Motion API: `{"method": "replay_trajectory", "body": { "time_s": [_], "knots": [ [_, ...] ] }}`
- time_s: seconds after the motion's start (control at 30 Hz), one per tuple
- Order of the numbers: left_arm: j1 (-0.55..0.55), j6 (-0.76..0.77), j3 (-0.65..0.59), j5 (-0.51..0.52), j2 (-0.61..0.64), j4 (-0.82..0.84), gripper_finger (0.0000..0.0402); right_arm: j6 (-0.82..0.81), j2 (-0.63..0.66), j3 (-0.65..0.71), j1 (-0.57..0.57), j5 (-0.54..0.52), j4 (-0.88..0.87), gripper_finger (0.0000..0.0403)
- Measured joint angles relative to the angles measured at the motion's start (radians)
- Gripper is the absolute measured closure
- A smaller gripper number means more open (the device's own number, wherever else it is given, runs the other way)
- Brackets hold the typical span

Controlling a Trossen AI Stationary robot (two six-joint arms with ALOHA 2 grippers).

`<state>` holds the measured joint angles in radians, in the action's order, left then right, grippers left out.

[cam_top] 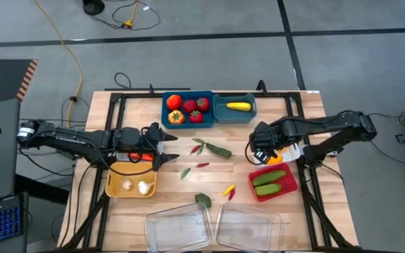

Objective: Sort produce into baskets
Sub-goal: Put the lemon into the white bin

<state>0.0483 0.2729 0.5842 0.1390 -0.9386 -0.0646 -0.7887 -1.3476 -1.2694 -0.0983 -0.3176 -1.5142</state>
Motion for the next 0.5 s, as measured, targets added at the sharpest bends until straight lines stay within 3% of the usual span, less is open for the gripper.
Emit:
{"method": "replay_trajectory", "body": {
  "time_s": [0.23, 0.5],
  "knots": [
    [0.000, 0.005, 0.023, 0.002, -0.077, -0.003, 0.0049, 0.001, 0.000, 0.000, 0.002, 0.001, -0.019, 0.0178],
    [0.000, -0.043, 0.160, -0.014, -0.237, 0.100, 0.0049, 0.003, 0.000, 0.000, 0.002, 0.003, -0.053, 0.0134]
  ]
}}
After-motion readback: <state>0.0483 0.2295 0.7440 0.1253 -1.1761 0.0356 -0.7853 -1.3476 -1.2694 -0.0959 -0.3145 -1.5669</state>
